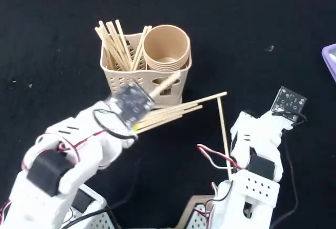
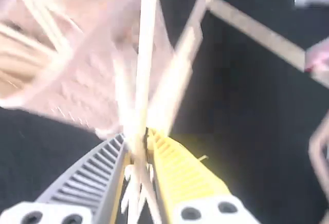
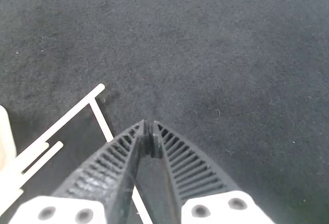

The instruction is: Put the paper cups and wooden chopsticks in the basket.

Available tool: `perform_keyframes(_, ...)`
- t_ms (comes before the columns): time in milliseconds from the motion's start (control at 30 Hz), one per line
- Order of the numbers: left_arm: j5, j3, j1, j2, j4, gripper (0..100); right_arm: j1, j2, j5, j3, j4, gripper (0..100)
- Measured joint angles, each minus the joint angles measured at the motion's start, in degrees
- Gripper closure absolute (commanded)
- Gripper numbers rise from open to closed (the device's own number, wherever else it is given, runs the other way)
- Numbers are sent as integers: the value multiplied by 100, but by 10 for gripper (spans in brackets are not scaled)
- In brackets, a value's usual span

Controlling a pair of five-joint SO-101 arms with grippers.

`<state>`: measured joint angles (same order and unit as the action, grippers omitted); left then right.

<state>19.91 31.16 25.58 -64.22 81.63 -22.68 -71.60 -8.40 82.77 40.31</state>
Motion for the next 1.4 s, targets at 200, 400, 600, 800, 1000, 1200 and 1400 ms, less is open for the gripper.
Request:
perform_keyframes(200, -914, -158, -185, -35, -1969, 970, 0, 0, 0, 0, 0, 980)
perform_keyframes(400, -1626, 404, -993, -35, -4097, 970, 0, 0, 0, 0, 0, 980)
perform_keyframes(600, -1679, 914, -1178, -26, -4246, 970, 0, 0, 0, 0, 0, 980)
perform_keyframes(800, -1371, 800, -598, -35, -2251, 970, 0, 0, 0, 0, 0, 980)
perform_keyframes(1000, -334, 1336, 396, -35, -853, 970, 0, 0, 0, 0, 0, 980)
perform_keyframes(1200, 158, 3007, 492, -35, -1424, 970, 0, 0, 0, 0, 0, 980)
perform_keyframes(1400, 457, 4343, -53, -26, -2497, 970, 0, 0, 0, 0, 0, 979)
